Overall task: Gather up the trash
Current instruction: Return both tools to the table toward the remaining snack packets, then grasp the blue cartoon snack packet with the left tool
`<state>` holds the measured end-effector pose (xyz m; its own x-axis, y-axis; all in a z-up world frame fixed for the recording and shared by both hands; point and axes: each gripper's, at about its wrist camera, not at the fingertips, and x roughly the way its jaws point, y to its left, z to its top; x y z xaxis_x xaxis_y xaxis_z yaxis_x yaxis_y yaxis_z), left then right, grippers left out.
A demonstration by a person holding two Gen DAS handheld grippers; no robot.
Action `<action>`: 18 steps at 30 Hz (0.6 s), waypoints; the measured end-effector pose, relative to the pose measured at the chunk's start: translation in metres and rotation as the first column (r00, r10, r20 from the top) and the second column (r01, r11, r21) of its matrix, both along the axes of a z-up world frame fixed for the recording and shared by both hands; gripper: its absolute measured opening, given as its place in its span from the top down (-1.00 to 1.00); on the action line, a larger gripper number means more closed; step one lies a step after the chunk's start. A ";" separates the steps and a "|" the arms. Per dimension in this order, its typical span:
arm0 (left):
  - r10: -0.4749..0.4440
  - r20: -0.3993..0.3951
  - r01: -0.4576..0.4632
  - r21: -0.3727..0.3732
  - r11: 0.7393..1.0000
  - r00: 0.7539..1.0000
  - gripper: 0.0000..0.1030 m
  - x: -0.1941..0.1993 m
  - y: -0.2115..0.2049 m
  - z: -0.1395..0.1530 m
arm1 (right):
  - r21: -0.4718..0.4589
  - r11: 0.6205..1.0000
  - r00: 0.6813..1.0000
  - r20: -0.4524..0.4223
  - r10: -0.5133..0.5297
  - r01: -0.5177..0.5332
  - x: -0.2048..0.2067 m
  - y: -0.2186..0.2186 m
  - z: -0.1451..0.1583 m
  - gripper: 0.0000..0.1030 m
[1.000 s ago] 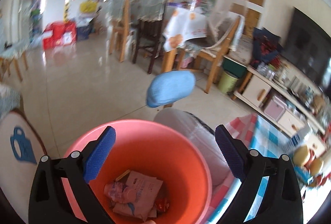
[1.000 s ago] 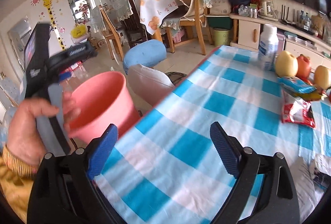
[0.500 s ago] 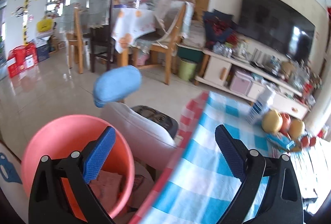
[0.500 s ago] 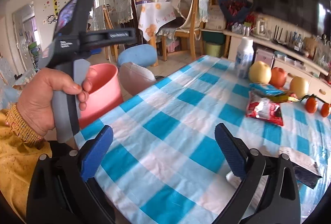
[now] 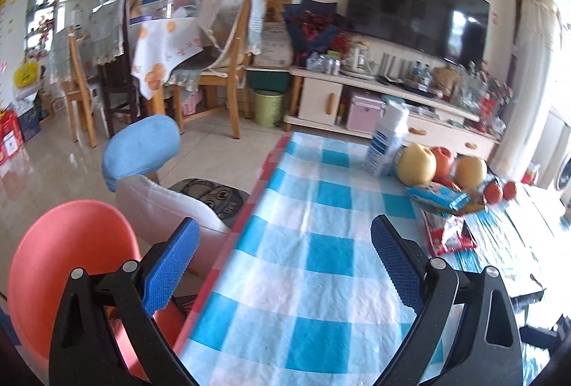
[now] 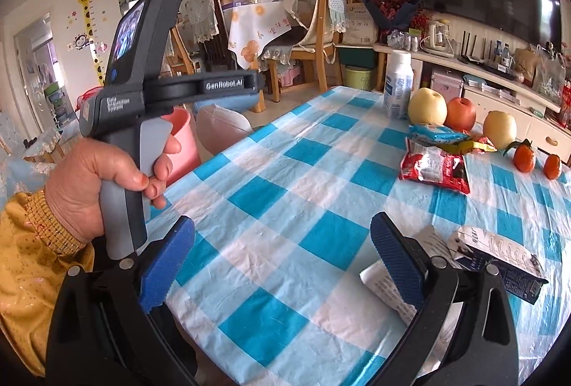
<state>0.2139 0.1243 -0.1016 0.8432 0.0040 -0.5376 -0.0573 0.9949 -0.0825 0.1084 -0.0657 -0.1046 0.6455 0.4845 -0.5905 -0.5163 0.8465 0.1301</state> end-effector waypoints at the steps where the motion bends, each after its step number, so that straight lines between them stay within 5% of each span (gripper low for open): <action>1: -0.008 -0.003 0.008 0.007 1.000 1.000 -0.86 -0.001 -0.002 0.000 | 0.000 1.000 1.000 0.002 -0.006 0.006 0.000 -0.003 0.001 -0.92; 18: -0.139 -0.055 0.141 0.045 0.989 0.989 -0.86 -0.004 -0.051 -0.016 | 0.000 0.995 0.994 0.027 -0.104 0.104 0.008 -0.047 0.010 -0.93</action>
<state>0.2104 0.0736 -0.1176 0.8083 -0.0850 -0.5826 0.0799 0.9962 -0.0345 0.1166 -0.1130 -0.0947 0.7084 0.4129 -0.5725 -0.4284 0.8961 0.1162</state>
